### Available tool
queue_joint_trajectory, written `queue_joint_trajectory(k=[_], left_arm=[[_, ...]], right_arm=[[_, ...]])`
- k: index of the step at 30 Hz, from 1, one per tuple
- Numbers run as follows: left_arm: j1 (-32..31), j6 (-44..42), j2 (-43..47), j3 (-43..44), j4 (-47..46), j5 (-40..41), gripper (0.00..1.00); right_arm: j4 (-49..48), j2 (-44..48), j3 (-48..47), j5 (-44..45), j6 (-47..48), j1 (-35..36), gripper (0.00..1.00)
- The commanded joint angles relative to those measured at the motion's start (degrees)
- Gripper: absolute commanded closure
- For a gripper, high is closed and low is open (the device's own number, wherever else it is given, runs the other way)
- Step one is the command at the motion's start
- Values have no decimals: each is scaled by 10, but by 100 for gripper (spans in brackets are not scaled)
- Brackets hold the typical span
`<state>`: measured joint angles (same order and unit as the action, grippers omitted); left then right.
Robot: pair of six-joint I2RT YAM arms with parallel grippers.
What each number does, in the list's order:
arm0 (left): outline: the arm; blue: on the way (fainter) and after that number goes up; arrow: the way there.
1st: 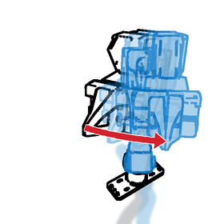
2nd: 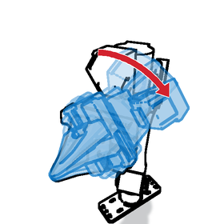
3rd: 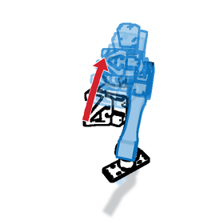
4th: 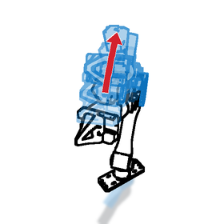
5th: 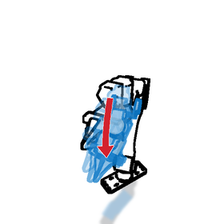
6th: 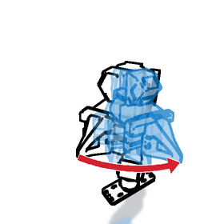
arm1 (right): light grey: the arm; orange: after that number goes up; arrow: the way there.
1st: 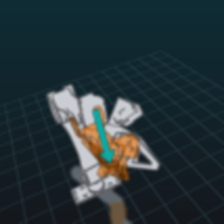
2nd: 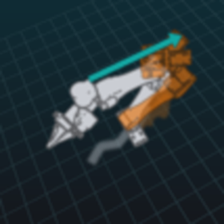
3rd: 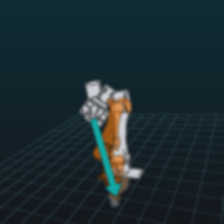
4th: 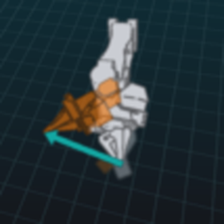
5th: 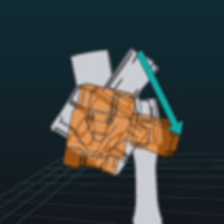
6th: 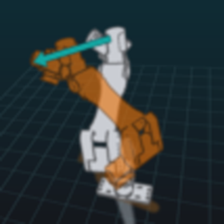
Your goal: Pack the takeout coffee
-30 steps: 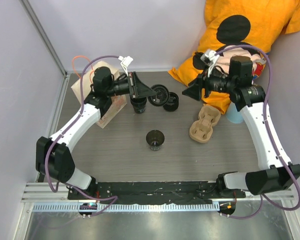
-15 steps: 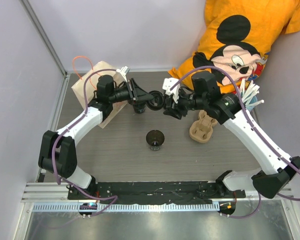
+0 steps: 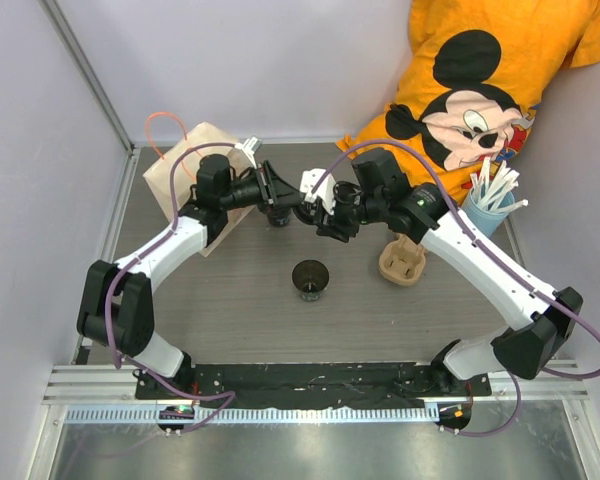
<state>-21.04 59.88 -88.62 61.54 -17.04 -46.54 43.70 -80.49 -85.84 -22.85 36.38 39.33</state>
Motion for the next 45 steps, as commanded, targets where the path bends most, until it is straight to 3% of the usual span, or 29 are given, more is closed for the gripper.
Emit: queue_joint_trajectory(k=[1, 20, 32, 40, 45], left_arm=[[-5, 6, 17, -5, -20, -1, 89], [-9, 5, 20, -5, -21, -12, 89], [-13, 9, 26, -2, -21, -20, 89], [-13, 7, 28, -5, -20, -21, 89], [-13, 8, 26, -2, -21, -22, 89]], right_arm=[[-41, -12, 0, 11, 5, 16, 57], [-64, -40, 8, 51, 36, 24, 67], [-67, -58, 0, 60, 61, 24, 82], [-51, -48, -13, 55, 70, 24, 87], [-41, -53, -21, 58, 86, 24, 99]])
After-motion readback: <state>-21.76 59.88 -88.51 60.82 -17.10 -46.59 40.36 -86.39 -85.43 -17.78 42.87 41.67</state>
